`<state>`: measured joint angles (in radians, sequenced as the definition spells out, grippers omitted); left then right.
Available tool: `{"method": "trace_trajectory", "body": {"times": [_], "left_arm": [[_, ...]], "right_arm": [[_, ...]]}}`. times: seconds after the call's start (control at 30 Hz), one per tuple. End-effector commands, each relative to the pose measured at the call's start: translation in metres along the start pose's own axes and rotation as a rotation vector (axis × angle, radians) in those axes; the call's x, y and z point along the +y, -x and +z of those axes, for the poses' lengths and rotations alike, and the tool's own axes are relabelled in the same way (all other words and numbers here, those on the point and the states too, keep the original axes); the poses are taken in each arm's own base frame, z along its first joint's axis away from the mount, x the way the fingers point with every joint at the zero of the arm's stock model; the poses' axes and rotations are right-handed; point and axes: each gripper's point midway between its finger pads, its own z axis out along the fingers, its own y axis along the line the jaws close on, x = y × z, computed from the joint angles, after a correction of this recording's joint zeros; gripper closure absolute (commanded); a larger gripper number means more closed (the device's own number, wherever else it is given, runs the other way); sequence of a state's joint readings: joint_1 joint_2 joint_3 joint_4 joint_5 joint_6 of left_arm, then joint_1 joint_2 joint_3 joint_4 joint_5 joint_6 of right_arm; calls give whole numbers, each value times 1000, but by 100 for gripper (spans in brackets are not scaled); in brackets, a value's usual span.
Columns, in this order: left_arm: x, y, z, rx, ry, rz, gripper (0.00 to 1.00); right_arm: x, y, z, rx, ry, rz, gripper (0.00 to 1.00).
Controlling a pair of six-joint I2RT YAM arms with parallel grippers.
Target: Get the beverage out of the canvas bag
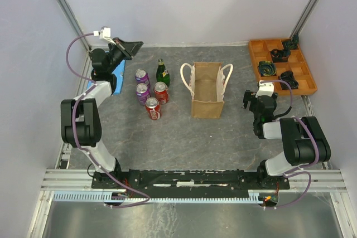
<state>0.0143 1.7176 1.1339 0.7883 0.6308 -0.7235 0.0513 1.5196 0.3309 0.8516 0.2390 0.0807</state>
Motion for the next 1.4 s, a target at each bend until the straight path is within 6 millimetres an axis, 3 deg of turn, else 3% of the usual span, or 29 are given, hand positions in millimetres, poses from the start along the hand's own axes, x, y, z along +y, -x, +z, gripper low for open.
{"method": "trace_trajectory", "body": {"times": [0.0,0.2,0.4,0.63,0.97,1.0,1.37], "left_arm": [[-25,35,-10,-183,-177,-29,96],[8,12,-18,-208,-214,-114,97],[50,-20,-13,-143,-117,-139,97],[101,-28,-18,-155,-16,-185,97],[152,-51,9,-111,-5,-271,97],[161,-63,11,-94,-4,-303,97],[175,-87,31,-21,-191,-491,97]], "right_arm": [[2,21,5,-58,6,10,1],[2,22,5,-59,7,10,1],[2,22,5,-59,6,10,1],[2,22,5,-60,6,11,1],[2,22,5,-59,7,10,1],[2,22,5,-59,7,11,1],[2,22,5,-60,7,11,1]]}}
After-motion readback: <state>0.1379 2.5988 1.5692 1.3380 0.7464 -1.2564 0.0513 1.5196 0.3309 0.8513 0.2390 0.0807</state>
